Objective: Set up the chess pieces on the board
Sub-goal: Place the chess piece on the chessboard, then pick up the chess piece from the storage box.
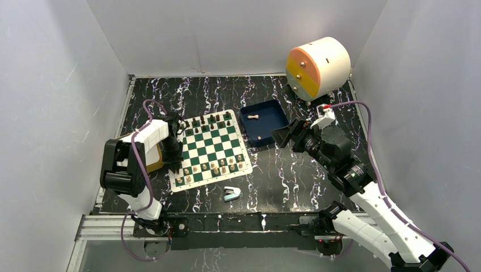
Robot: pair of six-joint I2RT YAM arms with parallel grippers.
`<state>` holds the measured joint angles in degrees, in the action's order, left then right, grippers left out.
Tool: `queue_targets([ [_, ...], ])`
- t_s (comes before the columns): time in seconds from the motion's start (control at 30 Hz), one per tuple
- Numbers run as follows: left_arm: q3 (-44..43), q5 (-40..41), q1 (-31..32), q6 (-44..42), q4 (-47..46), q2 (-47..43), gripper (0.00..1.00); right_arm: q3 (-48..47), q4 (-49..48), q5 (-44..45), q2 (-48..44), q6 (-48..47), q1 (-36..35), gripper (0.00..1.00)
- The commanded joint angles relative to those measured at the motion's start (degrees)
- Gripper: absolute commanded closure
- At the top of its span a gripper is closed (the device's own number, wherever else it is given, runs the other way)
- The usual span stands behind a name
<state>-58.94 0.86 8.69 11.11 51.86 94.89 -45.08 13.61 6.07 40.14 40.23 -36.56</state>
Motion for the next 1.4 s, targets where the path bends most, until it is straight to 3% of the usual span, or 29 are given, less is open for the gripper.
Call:
queue_targets([
  [0.0, 0.19, -0.75, -0.43, -0.11, 1.26, -0.32, 1.00, 0.13, -2.25, 0.80, -0.25, -0.94, -0.07, 0.01],
  [0.43, 1.23, -4.64, -0.43, -0.32, 0.03, 0.72, 1.00, 1.13, -3.44, -0.11, 0.25, -0.94, -0.07, 0.01],
  [0.63, 1.59, -2.52, -0.43, 0.07, 0.26, 0.52, 1.00, 0.73, -3.27, -0.09, 0.55, -1.12, -0.09, 0.01],
  [0.87, 0.13, -1.66, -0.43, 0.56, 0.18, 0.34, 0.79, 1.54, -4.16, -1.45, 1.72, -1.20, -0.09, 0.01],
  [1.37, -4.57, -1.76, -0.43, 1.25, -0.13, -0.74, 0.74, 2.01, -4.07, -1.94, 3.35, -2.32, -0.09, 0.01],
])
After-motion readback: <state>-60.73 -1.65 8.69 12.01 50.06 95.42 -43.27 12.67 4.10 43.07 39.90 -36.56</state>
